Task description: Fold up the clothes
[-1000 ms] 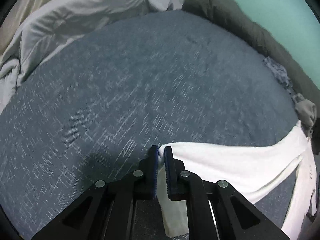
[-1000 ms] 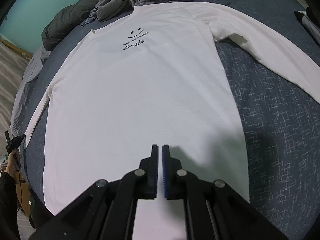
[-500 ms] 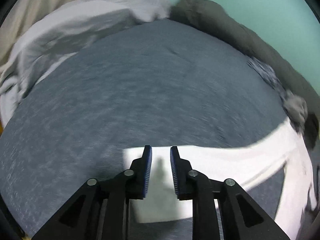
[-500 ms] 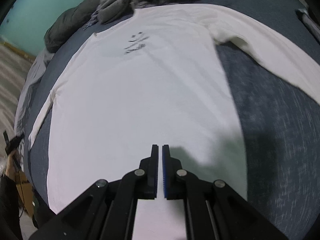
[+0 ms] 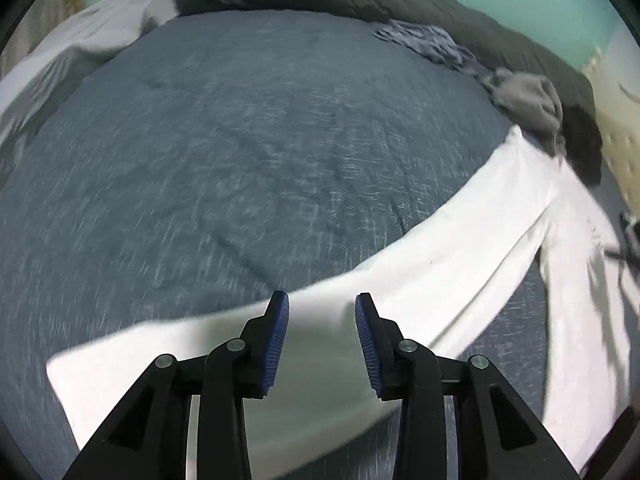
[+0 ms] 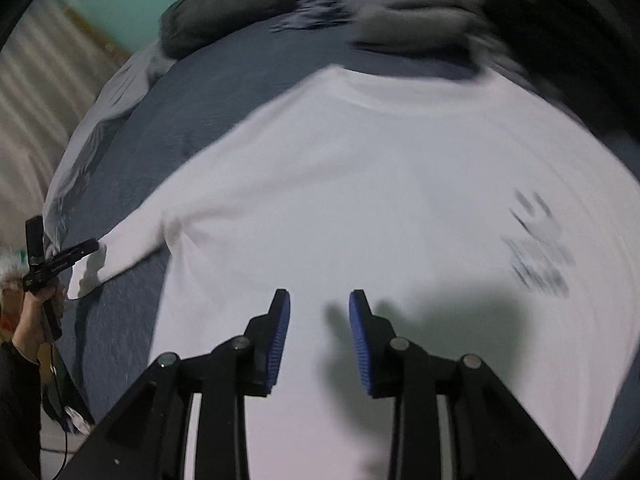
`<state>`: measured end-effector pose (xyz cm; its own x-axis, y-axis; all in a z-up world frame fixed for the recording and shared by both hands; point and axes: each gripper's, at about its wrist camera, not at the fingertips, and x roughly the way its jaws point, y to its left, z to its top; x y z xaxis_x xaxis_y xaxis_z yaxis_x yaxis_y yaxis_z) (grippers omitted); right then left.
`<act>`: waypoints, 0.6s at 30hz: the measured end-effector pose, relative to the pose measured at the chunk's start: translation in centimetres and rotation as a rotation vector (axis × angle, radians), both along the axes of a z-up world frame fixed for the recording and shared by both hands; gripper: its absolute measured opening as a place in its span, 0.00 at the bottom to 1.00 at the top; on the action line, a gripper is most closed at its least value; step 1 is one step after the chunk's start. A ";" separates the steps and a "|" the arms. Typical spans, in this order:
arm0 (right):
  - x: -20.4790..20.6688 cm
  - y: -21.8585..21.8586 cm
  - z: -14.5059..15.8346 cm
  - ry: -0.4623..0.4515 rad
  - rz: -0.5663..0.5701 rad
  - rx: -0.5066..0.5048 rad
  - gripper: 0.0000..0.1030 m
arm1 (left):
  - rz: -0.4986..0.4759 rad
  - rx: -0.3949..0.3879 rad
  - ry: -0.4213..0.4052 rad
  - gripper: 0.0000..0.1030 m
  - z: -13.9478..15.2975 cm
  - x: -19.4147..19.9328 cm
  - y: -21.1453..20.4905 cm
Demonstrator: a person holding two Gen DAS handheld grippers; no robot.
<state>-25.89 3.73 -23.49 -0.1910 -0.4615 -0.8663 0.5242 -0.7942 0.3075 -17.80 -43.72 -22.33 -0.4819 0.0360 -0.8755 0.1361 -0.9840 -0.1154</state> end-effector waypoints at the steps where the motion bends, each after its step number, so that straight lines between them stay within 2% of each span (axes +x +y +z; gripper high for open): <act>1: -0.7 -2.1 0.1 0.012 0.024 0.010 0.30 | -0.014 -0.008 -0.003 0.41 -0.1 -0.5 0.2; 3: -2.0 -6.0 0.4 0.036 0.067 0.021 0.30 | -0.042 -0.024 -0.008 0.43 -0.2 -1.4 0.5; 7: -4.5 -13.0 0.3 0.067 0.124 0.052 0.33 | -0.088 -0.025 -0.017 0.54 -0.8 -2.0 0.8; 10: -6.0 -17.0 -0.1 0.086 0.140 0.080 0.33 | -0.106 -0.023 -0.021 0.54 -1.5 -2.4 0.8; 14: -7.2 -20.0 -1.4 0.092 0.162 0.123 0.34 | -0.128 -0.035 -0.020 0.53 -2.0 -2.4 0.9; 15: -7.4 -20.8 -1.7 0.093 0.167 0.136 0.34 | -0.138 -0.035 -0.018 0.52 -2.0 -2.4 1.1; 18: -8.2 -23.0 -2.8 0.098 0.185 0.172 0.50 | -0.163 -0.030 -0.017 0.30 -2.1 -2.2 1.3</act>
<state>-34.12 -19.24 -26.30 -0.2037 -0.3442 -0.9166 0.6858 -0.7182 0.1173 -20.01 -42.37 -24.46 -0.4567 0.0862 -0.8854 -0.0235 -0.9961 -0.0849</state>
